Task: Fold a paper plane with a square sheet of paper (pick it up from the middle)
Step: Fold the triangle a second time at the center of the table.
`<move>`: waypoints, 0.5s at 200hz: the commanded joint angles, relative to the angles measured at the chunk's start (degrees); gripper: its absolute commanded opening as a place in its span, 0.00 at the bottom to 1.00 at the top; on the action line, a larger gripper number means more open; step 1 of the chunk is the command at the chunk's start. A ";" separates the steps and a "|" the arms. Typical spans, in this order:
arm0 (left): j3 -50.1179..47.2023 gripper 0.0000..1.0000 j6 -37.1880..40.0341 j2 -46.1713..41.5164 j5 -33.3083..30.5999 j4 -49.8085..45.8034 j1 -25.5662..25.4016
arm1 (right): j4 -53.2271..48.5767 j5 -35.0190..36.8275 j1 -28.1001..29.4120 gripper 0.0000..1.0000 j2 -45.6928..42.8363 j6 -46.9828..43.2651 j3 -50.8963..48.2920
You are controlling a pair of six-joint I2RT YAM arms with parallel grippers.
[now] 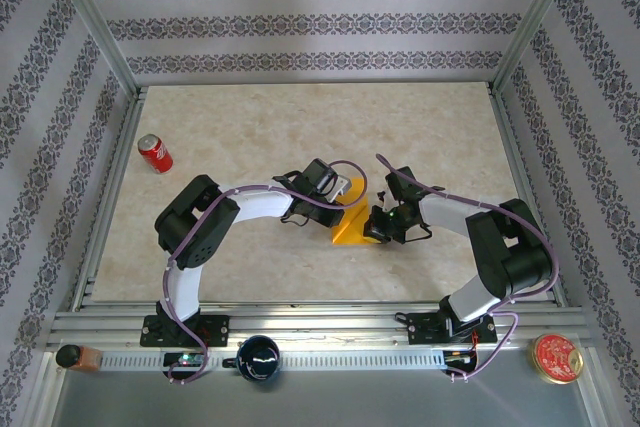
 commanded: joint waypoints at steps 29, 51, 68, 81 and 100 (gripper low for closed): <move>-1.03 0.09 -0.26 1.55 -0.21 -0.43 0.61 | -1.89 2.56 -0.39 0.06 1.40 -0.58 -0.02; -0.93 0.08 -0.17 1.80 -0.07 -0.60 0.60 | -1.02 1.69 -0.34 0.07 0.27 -0.20 0.31; -0.94 0.07 -0.01 2.04 0.13 -0.52 0.63 | -0.77 1.33 -0.39 0.07 -0.55 -0.10 0.58; -0.93 0.06 0.11 2.23 0.27 -0.60 0.63 | -1.12 0.94 -0.39 0.07 -0.82 -0.10 0.99; -0.88 0.05 0.18 2.48 0.32 -0.82 0.62 | 0.22 -0.09 -0.37 0.07 -2.37 0.88 0.62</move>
